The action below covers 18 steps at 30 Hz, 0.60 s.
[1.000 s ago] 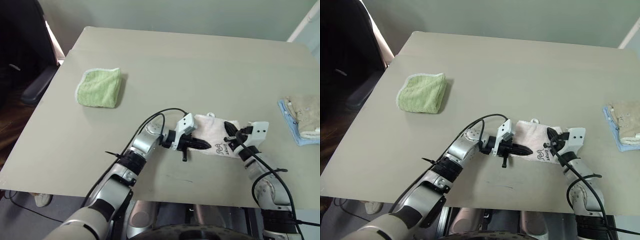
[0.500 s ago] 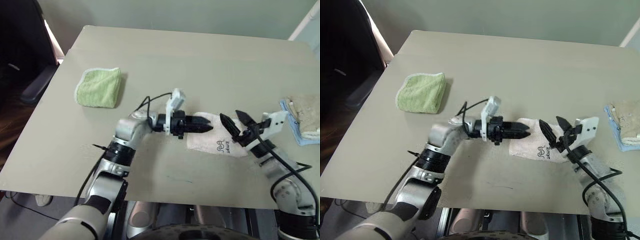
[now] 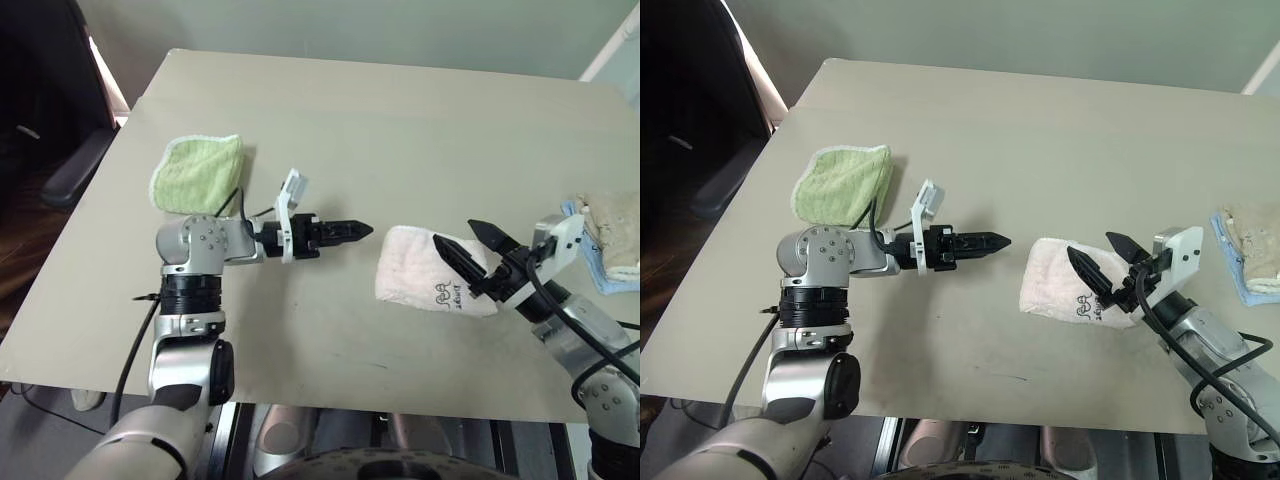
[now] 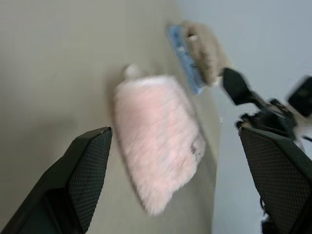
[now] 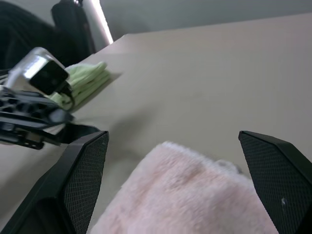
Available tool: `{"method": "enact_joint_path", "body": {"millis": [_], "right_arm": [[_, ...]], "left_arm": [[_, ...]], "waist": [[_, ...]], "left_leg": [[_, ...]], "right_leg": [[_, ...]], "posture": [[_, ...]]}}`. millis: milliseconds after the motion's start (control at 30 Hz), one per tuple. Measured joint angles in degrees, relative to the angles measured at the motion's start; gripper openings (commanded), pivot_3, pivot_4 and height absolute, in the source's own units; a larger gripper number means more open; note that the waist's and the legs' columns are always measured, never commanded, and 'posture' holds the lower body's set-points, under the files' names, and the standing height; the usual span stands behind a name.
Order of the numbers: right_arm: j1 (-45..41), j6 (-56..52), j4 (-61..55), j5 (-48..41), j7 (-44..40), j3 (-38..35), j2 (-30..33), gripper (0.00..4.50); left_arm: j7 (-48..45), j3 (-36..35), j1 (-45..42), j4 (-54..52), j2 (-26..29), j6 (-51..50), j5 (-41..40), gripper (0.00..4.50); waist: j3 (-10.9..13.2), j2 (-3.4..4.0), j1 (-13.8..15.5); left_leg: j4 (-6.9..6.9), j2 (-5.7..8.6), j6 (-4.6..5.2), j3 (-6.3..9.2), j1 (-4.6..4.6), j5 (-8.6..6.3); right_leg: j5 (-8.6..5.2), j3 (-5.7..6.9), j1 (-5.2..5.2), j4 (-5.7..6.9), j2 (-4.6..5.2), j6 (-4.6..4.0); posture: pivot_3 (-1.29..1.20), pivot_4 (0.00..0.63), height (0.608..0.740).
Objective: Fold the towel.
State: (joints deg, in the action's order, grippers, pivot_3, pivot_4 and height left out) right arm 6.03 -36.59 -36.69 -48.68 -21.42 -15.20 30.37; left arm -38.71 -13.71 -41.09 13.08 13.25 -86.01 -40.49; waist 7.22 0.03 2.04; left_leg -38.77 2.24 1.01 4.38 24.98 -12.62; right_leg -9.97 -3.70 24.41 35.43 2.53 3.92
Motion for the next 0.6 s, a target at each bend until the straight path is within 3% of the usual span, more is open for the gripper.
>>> {"method": "enact_joint_path", "body": {"millis": [233, 367, 600], "right_arm": [[2.4, -0.5, 0.0, 5.1, -0.5, 2.1, 3.7, 4.50], [3.1, -0.3, 0.2, 7.8, -0.3, 2.5, 3.7, 4.50], [6.0, -0.9, -0.1, 9.0, -0.4, 0.9, 5.2, 4.50]], "left_arm": [[12.5, -4.2, -1.5, 7.6, -4.5, -5.8, -4.2, 4.49], [21.2, -7.1, -6.1, 20.7, -5.3, -5.6, -11.7, 4.49], [30.5, -6.5, -8.7, 27.6, -6.4, -4.9, -18.4, 4.49]], "waist": [[0.0, -0.03, 0.0], [0.0, -0.03, 0.4], [0.0, 0.05, 1.1]], "left_leg": [[0.02, -0.02, -0.03, -0.01, -0.08, 0.06], [0.02, 0.03, -0.09, -0.03, -0.13, 0.18], [0.06, 0.15, -0.25, 0.00, -0.65, -0.17]], "right_leg": [[0.02, 0.00, -0.03, -0.01, -0.02, 0.10], [-0.11, -0.07, -0.13, 0.00, 0.00, 0.63], [-0.14, -0.10, -0.89, -0.35, -0.01, 0.77]], "posture": [[0.00, 0.150, 0.728], [0.00, 0.150, 0.728], [0.00, 0.150, 0.728]]}}
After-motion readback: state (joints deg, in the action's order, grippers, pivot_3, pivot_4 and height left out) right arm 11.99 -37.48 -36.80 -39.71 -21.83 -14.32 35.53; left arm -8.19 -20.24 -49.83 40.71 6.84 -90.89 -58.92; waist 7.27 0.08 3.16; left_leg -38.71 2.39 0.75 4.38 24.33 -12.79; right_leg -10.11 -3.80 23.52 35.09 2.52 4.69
